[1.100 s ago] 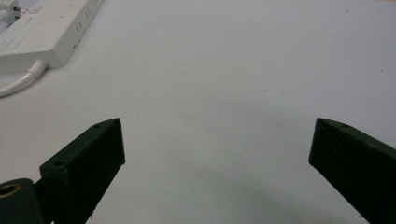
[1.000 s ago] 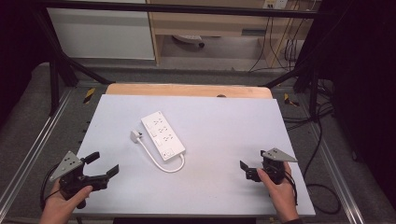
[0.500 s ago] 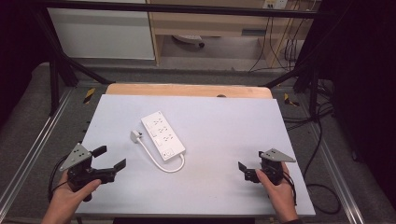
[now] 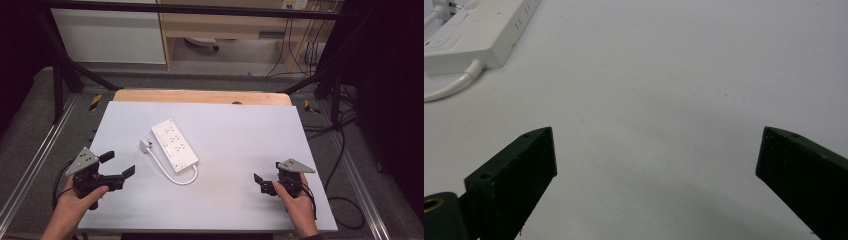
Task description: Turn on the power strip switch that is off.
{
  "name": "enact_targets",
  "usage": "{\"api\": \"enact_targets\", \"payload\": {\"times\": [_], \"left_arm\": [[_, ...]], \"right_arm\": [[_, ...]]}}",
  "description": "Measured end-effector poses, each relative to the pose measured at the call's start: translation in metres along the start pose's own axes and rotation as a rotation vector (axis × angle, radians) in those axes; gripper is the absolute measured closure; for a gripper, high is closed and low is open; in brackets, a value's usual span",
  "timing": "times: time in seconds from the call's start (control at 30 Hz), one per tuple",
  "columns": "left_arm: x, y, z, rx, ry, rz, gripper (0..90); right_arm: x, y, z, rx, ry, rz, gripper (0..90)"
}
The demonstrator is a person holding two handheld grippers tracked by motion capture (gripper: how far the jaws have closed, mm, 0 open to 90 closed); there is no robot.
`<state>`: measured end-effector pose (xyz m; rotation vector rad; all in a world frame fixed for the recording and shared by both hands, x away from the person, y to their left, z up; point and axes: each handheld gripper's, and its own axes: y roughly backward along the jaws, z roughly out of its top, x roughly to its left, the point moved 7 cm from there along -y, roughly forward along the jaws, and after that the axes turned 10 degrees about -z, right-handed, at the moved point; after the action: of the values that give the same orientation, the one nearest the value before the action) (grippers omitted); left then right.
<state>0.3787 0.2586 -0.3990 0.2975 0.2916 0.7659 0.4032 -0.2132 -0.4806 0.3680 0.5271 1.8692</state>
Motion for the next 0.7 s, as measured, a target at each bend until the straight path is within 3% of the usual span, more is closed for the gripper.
{"api": "enact_targets", "payload": {"times": [0.27, 0.47, 0.7], "left_arm": [[0.003, -0.006, 0.010, -0.014, 0.008, 0.003, 7.5], [0.004, -0.012, 0.018, -0.042, -0.012, 0.017, 8.3], [0.002, -0.023, 0.023, -0.015, -0.029, -0.008, 6.1]], "right_arm": [[-0.001, -0.001, -0.001, 0.003, -0.009, -0.005, 3.3], [0.000, -0.001, 0.000, 0.005, -0.029, 0.004, 3.4], [0.000, 0.001, 0.000, 0.002, -0.017, 0.003, 3.2]]}}
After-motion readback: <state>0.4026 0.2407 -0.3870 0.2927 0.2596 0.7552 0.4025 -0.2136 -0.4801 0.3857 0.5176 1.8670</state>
